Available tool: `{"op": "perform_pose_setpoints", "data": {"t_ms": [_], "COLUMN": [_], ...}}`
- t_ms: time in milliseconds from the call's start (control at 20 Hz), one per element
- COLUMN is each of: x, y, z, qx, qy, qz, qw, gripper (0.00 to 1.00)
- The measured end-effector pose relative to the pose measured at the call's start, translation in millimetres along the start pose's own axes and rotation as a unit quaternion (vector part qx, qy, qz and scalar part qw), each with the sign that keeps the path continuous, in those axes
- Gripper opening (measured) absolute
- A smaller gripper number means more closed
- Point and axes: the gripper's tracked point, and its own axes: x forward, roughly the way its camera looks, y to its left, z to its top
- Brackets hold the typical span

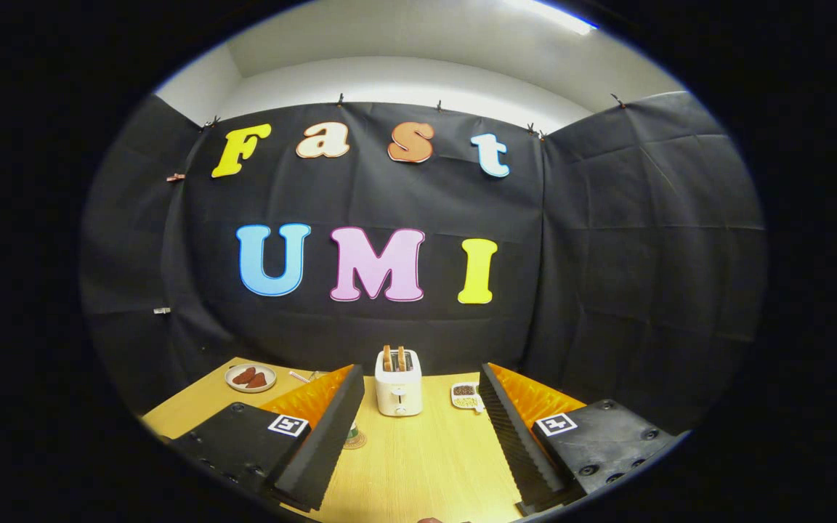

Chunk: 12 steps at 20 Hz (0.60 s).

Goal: Take the bottle from table, then pour the juice into the cup, finally place the bottle on the coaster

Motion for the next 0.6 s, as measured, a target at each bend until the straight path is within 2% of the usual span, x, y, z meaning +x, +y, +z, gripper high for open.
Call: {"op": "perform_pose_setpoints", "data": {"t_ms": [200,600], "x": [-4.0,-5.4], "y": [-0.1,2.9], "z": [-17.4,-23.2], "qx": [-0.006,-0.012], "qy": [0.005,-0.005], "qz": [0.020,0.053], "qw": [1.000,0.999], "gripper": [0.97,0.97]}}
